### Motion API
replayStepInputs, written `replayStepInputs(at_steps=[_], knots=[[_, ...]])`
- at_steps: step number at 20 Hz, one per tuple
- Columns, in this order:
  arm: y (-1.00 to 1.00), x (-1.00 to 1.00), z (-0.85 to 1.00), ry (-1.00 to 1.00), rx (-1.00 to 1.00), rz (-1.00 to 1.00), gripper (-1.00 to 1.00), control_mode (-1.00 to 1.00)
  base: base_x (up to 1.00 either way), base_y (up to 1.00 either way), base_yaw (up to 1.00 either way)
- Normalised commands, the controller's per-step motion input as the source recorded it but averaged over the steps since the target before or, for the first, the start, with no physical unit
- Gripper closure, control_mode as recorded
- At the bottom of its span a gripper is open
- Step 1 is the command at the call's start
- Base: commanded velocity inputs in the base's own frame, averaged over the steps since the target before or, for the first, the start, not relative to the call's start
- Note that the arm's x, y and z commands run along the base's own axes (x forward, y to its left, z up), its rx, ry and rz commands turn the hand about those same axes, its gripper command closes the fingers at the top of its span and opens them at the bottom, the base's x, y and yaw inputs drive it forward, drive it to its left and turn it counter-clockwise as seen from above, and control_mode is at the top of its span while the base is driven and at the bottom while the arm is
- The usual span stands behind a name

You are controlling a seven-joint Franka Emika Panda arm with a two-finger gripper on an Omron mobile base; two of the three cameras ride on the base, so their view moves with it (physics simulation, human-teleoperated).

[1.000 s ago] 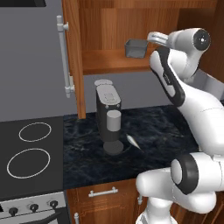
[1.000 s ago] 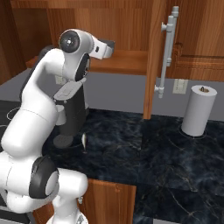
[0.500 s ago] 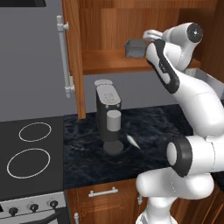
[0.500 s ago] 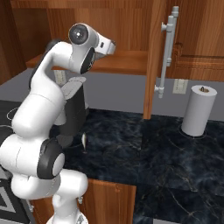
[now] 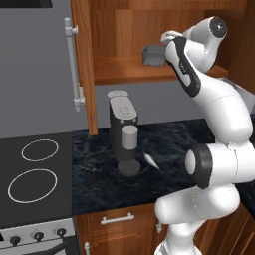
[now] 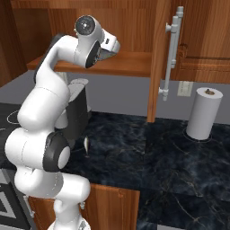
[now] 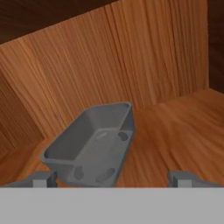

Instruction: Retrieve the tupperware from the cabinet, then place the raw meat into the tupperware to avoid contamination.

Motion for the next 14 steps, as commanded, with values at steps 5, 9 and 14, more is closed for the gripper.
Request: replayStepInputs(at_steps=[5,9,14], knots=[[0.0,0.0,-0.01,0.0,0.0,0.0,-1.0,-1.0,0.0,0.0,0.0],[0.0,0.0,-0.06,0.0,0.0,0.0,-1.0,-1.0,0.0,0.0,0.0],[0.0,0.02,-0.12,0.0,-0.02,0.0,-1.0,-1.0,0.0,0.0,0.0]])
